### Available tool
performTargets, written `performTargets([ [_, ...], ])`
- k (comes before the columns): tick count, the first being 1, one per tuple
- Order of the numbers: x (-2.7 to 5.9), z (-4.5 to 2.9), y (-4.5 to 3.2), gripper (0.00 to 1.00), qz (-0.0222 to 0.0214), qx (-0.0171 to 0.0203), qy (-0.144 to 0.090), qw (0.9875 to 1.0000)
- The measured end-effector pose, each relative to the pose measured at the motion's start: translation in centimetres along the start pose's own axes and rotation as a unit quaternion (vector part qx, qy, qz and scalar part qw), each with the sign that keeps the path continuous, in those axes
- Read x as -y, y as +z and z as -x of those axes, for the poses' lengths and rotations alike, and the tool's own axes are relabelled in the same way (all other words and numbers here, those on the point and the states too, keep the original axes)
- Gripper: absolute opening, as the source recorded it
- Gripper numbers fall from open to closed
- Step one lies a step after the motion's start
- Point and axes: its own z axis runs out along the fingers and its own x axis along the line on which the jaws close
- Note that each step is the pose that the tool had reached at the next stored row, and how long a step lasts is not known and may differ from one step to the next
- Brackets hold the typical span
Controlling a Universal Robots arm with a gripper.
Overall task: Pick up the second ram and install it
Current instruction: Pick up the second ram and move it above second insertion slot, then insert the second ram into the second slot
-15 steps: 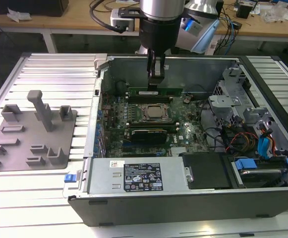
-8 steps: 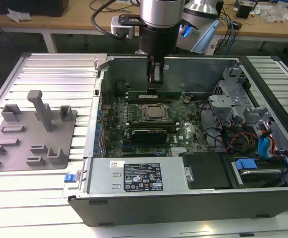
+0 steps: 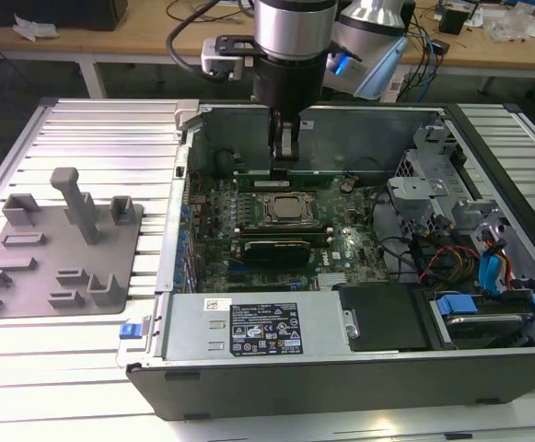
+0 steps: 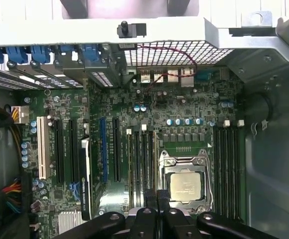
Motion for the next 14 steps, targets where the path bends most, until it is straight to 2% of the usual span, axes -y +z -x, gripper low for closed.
performTargets([
  [14,0.00,0.00,0.06,0.09,0.0000,0.0000,0.000,1.0000],
])
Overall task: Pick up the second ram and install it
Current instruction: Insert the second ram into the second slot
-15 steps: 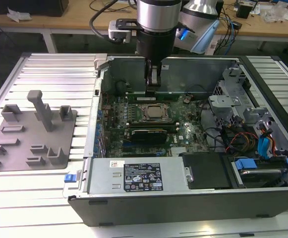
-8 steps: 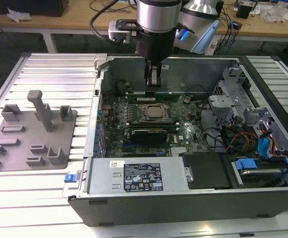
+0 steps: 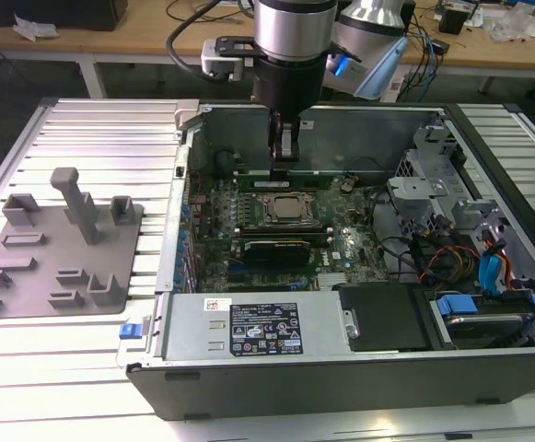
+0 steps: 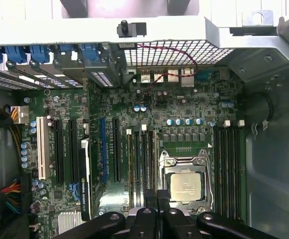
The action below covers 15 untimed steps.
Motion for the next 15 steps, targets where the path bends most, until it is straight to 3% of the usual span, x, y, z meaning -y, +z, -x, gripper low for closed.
performTargets([
  [3,0.00,-0.01,0.41,0.09,0.0000,0.0000,0.000,1.0000],
  [15,0.00,-0.07,3.70,0.09,0.0000,0.0000,0.000,1.0000],
])
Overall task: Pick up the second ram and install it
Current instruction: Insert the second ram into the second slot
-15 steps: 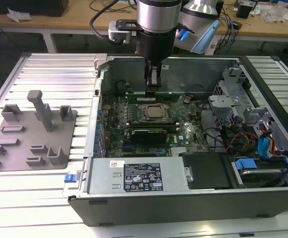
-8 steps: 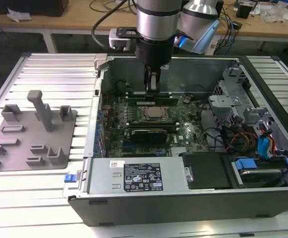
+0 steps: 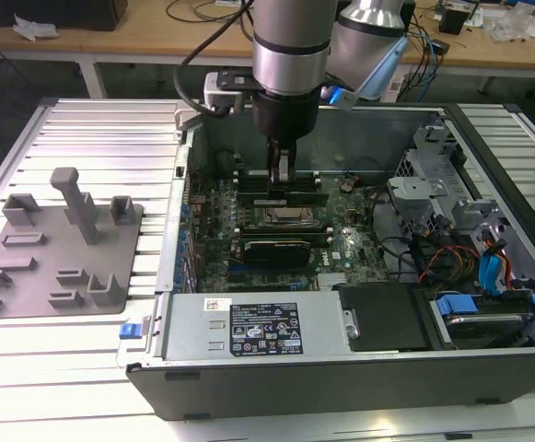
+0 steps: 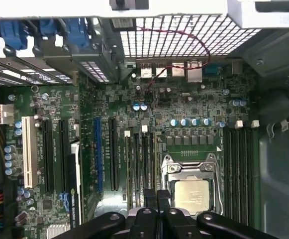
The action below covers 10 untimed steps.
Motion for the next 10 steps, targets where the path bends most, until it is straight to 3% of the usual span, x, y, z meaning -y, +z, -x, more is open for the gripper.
performTargets([
  [5,0.12,-0.02,1.35,0.09,0.0010,0.0000,0.000,1.0000],
  [10,0.45,-0.02,2.04,0.09,0.0030,-0.0001,0.000,1.0000],
])
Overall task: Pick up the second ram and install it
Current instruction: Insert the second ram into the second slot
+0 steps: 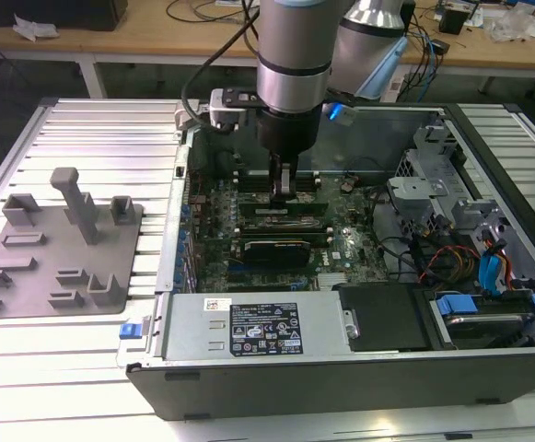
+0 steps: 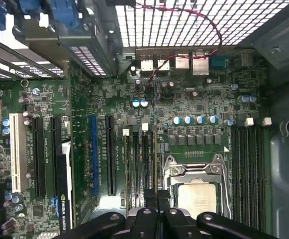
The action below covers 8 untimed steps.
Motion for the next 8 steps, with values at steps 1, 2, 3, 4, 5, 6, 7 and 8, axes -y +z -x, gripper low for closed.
performTargets([
  [1,0.00,0.00,0.16,0.09,0.0000,0.0001,0.000,1.0000],
  [2,0.08,-0.01,0.52,0.09,0.0000,0.0001,0.000,1.0000],
  [3,0.17,-0.01,0.66,0.09,0.0000,0.0001,0.000,1.0000],
  [4,0.20,-0.01,0.75,0.09,0.0000,0.0001,0.000,1.0000],
  [5,0.22,-0.01,0.84,0.09,0.0001,0.0000,0.000,1.0000],
  [6,0.24,-0.09,1.00,0.09,0.0001,0.0000,-0.001,1.0000],
  [7,0.25,-0.26,1.18,0.09,0.0001,0.0001,0.000,1.0000],
  [8,0.25,-0.32,1.36,0.09,0.0001,0.0001,0.000,1.0000],
])
